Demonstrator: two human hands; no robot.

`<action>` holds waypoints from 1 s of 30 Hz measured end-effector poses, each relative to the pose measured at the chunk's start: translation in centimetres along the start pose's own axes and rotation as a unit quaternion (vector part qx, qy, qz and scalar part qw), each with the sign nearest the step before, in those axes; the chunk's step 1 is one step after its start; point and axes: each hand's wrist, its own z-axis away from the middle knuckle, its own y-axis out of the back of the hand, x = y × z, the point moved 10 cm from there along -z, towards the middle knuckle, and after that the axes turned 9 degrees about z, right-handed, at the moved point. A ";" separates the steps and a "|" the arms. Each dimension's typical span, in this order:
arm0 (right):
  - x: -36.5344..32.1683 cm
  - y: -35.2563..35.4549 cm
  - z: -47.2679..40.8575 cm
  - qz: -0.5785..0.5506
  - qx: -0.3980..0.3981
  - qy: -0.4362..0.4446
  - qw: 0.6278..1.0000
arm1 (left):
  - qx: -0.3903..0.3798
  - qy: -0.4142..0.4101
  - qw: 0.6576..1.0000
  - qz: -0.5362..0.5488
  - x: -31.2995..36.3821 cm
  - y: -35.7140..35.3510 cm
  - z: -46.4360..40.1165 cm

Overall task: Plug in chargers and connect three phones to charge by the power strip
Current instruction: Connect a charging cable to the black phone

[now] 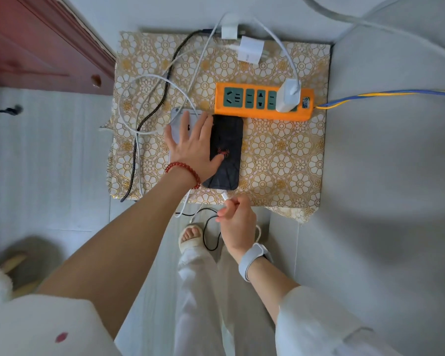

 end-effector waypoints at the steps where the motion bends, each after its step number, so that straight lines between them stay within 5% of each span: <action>1: 0.2 -0.1 0.1 -0.015 0.003 -0.005 1.000 | -0.004 0.001 1.000 0.000 0.0 -0.1 -0.5; 7: 1.5 1.4 0.0 -0.145 0.043 -0.046 0.987 | 0.007 0.006 1.000 0.014 0.6 -0.1 -0.6; 16: 6.4 4.8 2.0 -0.188 0.087 -0.124 0.970 | 0.015 0.037 0.999 0.010 4.3 -2.1 3.3; 30: 4.9 4.4 2.9 -0.012 -0.014 -0.002 1.000 | -0.066 0.177 0.979 0.076 5.0 -3.6 2.8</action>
